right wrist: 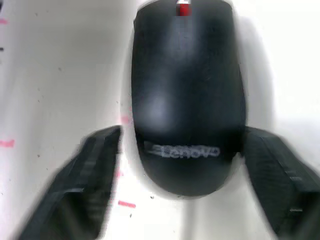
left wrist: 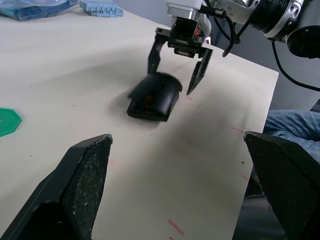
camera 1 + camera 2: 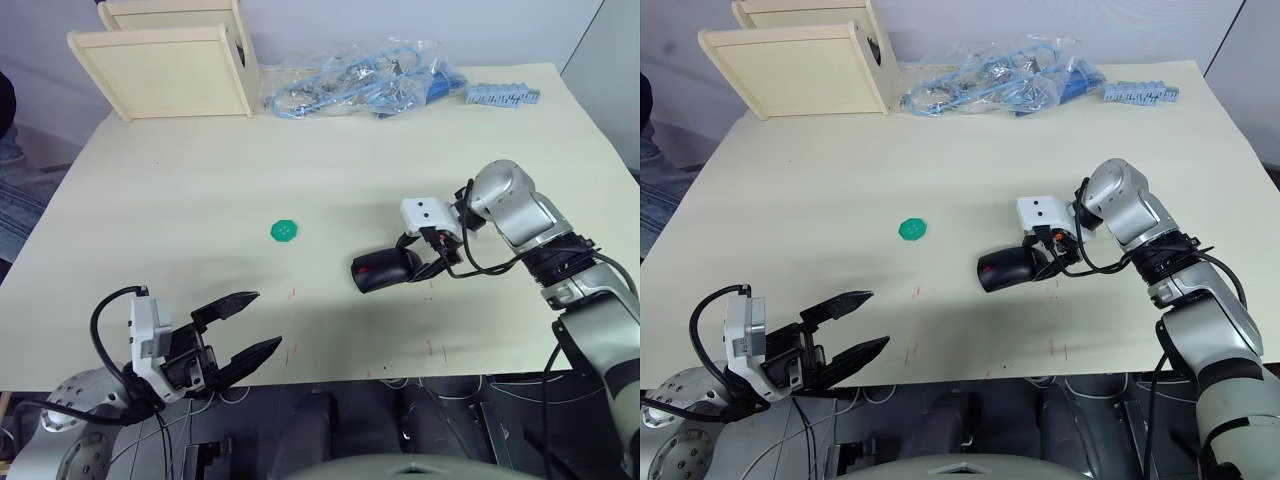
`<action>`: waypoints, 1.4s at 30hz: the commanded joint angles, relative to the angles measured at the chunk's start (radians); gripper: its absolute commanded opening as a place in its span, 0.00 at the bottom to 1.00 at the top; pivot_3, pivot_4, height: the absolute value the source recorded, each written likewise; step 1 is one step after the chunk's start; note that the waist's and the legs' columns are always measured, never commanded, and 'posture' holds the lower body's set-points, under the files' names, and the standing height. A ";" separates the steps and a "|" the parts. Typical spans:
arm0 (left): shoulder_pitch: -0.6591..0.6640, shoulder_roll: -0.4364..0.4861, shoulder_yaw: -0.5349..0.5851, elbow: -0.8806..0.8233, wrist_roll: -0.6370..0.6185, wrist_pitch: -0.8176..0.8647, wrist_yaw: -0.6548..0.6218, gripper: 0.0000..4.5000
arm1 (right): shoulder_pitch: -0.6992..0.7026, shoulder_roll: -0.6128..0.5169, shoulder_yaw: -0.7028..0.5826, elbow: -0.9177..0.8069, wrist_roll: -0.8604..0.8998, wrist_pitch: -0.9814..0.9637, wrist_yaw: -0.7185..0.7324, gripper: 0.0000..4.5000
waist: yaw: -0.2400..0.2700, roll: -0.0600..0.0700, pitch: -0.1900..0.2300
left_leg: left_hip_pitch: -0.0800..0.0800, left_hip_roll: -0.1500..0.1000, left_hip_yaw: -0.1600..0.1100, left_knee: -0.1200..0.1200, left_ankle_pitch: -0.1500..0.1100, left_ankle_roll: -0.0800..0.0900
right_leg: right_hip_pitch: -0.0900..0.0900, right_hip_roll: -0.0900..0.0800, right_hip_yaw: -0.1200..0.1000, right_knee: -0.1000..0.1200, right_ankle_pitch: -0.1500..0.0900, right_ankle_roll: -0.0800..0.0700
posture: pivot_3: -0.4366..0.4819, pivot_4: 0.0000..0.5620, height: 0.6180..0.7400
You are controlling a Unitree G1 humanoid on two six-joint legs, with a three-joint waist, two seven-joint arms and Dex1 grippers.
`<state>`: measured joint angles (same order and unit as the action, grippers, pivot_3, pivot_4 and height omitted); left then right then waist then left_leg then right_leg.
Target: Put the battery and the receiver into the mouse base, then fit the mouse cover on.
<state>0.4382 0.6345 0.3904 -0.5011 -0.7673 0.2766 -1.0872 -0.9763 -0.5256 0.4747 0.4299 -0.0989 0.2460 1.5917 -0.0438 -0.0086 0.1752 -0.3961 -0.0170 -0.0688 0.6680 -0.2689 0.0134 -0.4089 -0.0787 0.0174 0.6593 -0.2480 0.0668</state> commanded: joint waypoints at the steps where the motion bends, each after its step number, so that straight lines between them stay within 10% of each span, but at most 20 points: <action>1: 0.004 -0.001 0.006 -0.025 -0.003 -0.019 -0.004 1.00 | -0.013 0.005 -0.015 -0.035 0.015 -0.013 -0.006 0.87 | 0.002 0.000 0.000 | 0.000 0.000 0.000 0.000 0.000 0.000 | 0.000 0.000 0.000 0.000 0.000 0.000 | 0.48 0.27 1.00; 42: -0.059 0.029 -0.005 -0.006 -0.012 0.006 -0.016 1.00 | 0.318 -0.073 -0.294 -0.209 0.335 -0.125 -0.137 0.87 | 0.009 0.000 0.001 | -0.001 0.000 0.002 0.000 0.000 0.000 | 0.000 0.000 0.000 0.000 0.000 0.000 | 0.48 0.27 1.00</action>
<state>0.3815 0.6502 0.3817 -0.4997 -0.7676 0.2816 -1.0923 -0.6568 -0.5941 0.2129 0.2204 0.2122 0.1489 1.4484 -0.0348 -0.0085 0.1757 -0.3971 -0.0171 -0.0670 0.6682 -0.2689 0.0136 -0.4091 -0.0791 0.0179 0.6590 -0.2479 0.0671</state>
